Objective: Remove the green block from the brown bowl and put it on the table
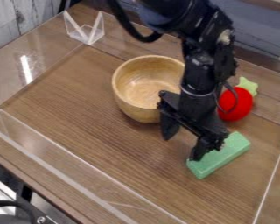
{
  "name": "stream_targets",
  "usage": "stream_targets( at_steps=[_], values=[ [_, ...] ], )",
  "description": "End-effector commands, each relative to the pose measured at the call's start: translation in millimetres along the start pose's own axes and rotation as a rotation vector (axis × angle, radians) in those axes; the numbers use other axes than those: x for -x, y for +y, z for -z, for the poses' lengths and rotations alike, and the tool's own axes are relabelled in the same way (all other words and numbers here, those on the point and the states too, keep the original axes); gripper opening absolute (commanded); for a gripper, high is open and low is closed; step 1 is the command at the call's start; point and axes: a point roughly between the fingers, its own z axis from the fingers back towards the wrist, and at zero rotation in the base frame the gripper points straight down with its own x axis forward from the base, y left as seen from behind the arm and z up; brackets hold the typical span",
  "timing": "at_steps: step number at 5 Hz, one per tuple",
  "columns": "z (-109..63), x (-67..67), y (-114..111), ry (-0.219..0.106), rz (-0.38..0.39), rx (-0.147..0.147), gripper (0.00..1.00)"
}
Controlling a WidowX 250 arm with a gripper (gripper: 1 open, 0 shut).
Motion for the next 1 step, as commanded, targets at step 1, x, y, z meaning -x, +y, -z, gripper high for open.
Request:
stream_targets(
  at_steps=[1],
  values=[
    [-12.8, -17.2, -3.4, -0.057, 0.040, 0.004, 1.00]
  ],
)
